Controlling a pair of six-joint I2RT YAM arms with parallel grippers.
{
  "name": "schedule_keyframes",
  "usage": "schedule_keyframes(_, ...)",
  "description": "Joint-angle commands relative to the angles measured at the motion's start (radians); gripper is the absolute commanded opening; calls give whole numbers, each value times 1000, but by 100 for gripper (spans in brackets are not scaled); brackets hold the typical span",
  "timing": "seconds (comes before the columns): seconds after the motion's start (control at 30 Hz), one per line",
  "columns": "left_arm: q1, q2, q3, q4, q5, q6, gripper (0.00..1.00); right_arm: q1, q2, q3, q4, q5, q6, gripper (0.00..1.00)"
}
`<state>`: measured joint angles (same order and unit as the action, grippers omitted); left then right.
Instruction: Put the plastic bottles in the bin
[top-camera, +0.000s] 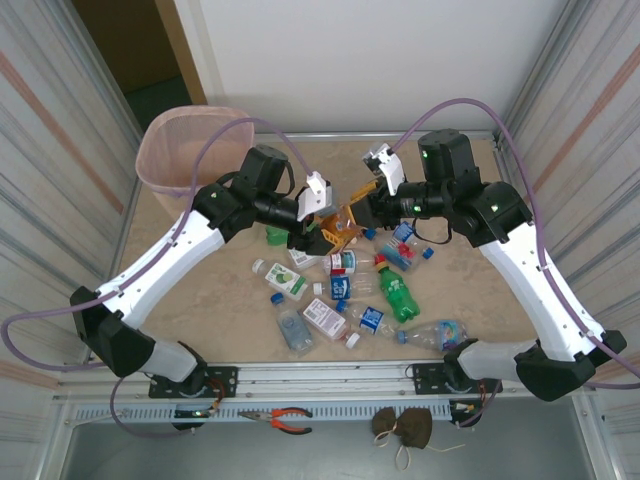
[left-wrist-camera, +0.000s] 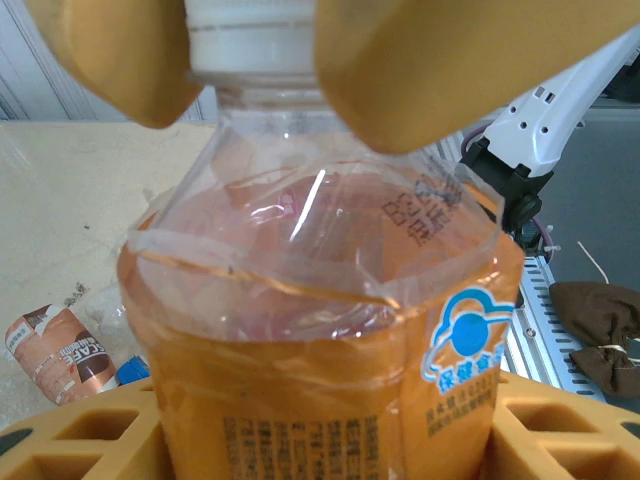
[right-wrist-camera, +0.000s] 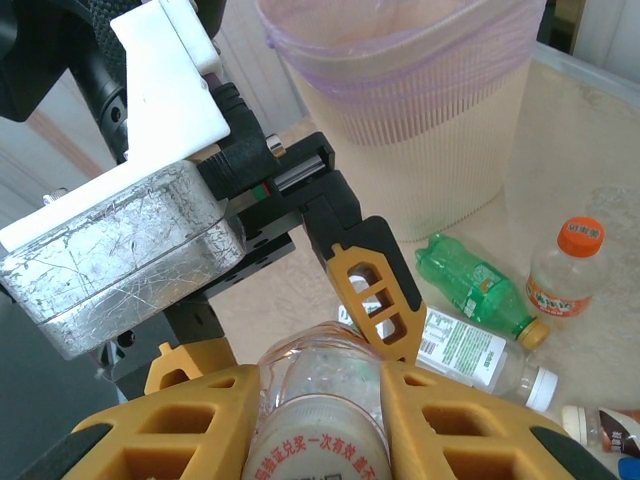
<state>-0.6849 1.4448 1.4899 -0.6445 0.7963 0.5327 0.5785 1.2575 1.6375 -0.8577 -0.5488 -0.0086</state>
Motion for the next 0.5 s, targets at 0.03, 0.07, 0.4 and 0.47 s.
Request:
schedule_keyframes(0.03,-9,-11,-13,-30,18,24,56,4,-27,30,26,14,16,24)
schedule_keyframes(0.07,-8,-14,-14,-30,16,24,55,5,-27,28,31,19,23,25)
schedule_keyframes(0.4,43,-35,35,-33,-27,-49,54,-14,-88,35,39,266,102,78)
schedule_keyframes(0.47,72,-44,55,-39,-52,-77,54,-45,-111,26,40,307,124,79)
